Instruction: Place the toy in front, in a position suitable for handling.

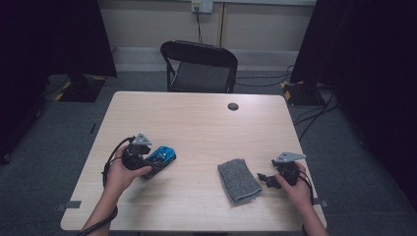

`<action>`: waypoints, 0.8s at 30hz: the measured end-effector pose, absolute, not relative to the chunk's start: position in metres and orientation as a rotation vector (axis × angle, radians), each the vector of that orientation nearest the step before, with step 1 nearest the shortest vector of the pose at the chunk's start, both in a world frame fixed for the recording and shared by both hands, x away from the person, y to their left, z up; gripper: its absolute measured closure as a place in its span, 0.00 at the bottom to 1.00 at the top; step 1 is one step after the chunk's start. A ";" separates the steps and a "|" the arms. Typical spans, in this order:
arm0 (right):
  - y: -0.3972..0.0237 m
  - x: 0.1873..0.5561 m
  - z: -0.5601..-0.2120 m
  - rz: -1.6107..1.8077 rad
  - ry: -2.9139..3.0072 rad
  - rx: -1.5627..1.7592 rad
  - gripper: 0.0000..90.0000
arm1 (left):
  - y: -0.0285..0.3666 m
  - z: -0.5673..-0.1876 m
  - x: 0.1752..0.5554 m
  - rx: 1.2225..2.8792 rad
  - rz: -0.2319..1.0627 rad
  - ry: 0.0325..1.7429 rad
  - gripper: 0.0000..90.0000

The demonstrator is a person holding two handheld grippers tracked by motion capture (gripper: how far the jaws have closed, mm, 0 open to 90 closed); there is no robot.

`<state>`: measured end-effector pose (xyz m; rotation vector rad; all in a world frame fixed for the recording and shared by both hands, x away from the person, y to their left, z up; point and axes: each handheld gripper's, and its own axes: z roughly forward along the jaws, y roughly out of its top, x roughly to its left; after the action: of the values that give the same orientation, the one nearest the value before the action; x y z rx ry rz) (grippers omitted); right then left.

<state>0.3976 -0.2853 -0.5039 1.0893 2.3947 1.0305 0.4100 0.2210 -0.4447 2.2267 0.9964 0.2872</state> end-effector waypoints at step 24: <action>-0.285 0.398 -0.504 1.030 2.395 1.089 0.14 | 0.220 -0.480 0.437 2.314 0.228 1.021 0.19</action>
<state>0.3976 -0.2853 -0.5039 1.0893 2.3946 1.0304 0.4373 0.2198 -0.4798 2.3137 1.0207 0.2284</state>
